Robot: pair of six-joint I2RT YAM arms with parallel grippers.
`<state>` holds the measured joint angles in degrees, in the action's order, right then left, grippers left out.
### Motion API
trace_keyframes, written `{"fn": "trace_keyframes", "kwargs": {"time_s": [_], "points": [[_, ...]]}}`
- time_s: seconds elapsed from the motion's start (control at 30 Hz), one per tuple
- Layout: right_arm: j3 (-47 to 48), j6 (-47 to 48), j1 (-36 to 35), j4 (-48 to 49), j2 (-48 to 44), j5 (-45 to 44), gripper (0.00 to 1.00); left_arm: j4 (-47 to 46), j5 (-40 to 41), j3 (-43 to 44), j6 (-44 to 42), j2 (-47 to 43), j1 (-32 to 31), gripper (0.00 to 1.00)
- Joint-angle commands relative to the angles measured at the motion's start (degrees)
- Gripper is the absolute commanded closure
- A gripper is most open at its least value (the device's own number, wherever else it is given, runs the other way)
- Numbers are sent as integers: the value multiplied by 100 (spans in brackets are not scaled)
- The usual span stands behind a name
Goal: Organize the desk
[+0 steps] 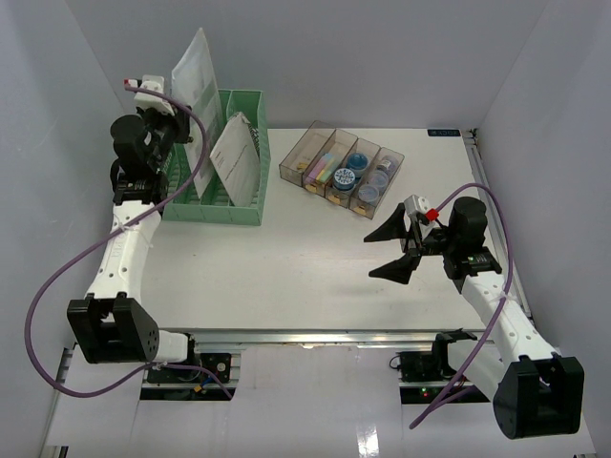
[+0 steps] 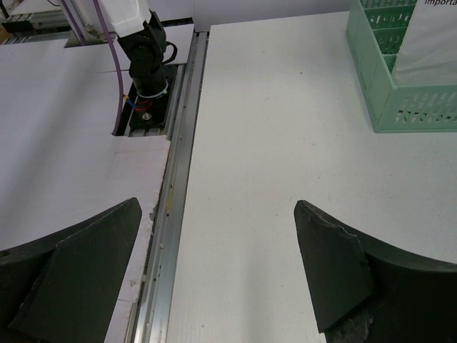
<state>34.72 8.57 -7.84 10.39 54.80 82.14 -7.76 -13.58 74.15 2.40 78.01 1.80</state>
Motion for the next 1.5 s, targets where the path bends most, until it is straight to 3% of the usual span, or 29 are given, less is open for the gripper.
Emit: {"fn": "trace_keyframes", "kwargs": {"time_s": [0.0, 0.27, 0.8, 1.1, 1.13, 1.23, 1.33, 1.4, 1.47], "points": [[-27, 113, 40, 51, 31, 130, 6, -1200, -577, -658, 506, -228, 354, 100], [-44, 145, 55, 51, 83, 128, 6, -2565, -1202, -1529, 523, -71, 497, 100], [-71, 200, 100, 51, 145, 111, 6, -4338, -1207, -1649, 876, 734, 541, 100], [-73, 218, 116, 51, 163, 133, 6, -4522, -1236, -2219, 793, 730, 550, 99], [-78, 223, 116, 51, 163, 128, 6, -4516, -1263, -2310, 782, 698, 550, 96], [-88, 219, 116, 51, 166, 115, 6, -4457, -1334, -2490, 768, 610, 550, 75], [-86, 233, 136, 48, 169, 92, 6, -4282, -1333, -2632, 745, 447, 550, 37], [-88, 233, 159, 42, 171, 75, 6, -4066, -1213, -2668, 736, 273, 550, 19], [-88, 232, 192, 41, 164, 50, 6, -3707, -1085, -2645, 751, -6, 550, 10]]}}
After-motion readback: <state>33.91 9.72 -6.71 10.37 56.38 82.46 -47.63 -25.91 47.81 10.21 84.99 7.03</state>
